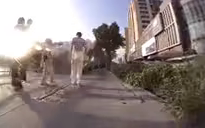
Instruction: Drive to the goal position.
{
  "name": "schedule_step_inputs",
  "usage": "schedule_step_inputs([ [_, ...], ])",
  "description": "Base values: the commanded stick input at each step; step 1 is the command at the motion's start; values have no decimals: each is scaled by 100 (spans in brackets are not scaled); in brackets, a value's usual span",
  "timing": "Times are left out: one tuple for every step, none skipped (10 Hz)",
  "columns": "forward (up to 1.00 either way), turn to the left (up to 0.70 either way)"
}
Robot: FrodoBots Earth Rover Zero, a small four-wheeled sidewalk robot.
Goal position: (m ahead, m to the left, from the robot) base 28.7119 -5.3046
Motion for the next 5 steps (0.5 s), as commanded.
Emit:
schedule_step_inputs([
  [45,0],
  [45,0],
  [45,0],
  [45,0],
  [45,0],
])
